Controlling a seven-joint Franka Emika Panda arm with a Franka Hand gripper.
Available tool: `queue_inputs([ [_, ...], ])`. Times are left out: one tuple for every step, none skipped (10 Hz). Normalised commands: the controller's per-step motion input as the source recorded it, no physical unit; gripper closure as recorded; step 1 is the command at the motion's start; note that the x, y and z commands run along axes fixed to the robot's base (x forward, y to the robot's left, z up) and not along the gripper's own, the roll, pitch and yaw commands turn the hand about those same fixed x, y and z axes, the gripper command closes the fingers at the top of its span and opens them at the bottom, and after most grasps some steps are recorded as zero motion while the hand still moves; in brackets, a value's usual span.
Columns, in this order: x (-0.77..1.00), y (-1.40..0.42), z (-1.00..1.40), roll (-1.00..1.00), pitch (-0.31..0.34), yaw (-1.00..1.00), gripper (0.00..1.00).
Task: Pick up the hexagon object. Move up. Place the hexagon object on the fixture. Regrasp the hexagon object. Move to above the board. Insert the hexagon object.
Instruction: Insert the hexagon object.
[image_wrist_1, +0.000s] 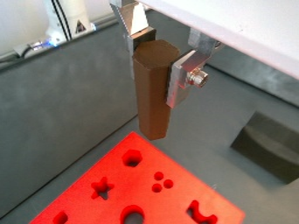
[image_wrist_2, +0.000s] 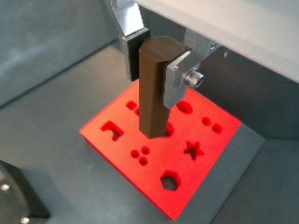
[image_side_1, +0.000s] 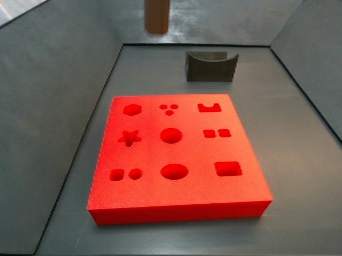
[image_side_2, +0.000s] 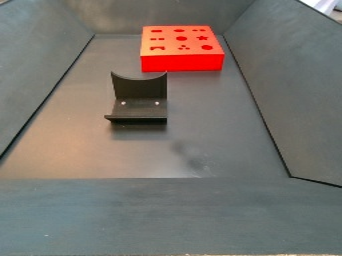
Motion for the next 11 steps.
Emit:
queue_inputs([
  [-0.43,0.00,-0.93,-0.07,-0.113,0.00,1.00],
  [-0.69,0.05,-0.76,-0.10,-0.210,-0.04,1.00],
  [-0.65,0.06,-0.72,-0.11,-0.231,0.00,1.00],
  [-0.63,0.04,-0.68,-0.11,-0.251,0.00,1.00],
  [-0.59,0.01,-0.64,-0.12,-0.274,-0.02,1.00],
  [-0.32,0.00,-0.65,-0.12,-0.256,-0.01,1.00],
  [-0.10,0.00,-0.67,-0.10,-0.261,-0.01,1.00],
  [0.12,0.00,-0.63,-0.08,-0.164,-0.09,1.00],
  [0.38,0.00,-0.50,-0.08,-0.043,-0.23,1.00],
  [0.39,0.01,-0.46,-0.08,-0.019,-0.21,1.00],
  [0.07,0.12,-0.21,-0.14,-0.047,-0.12,1.00],
])
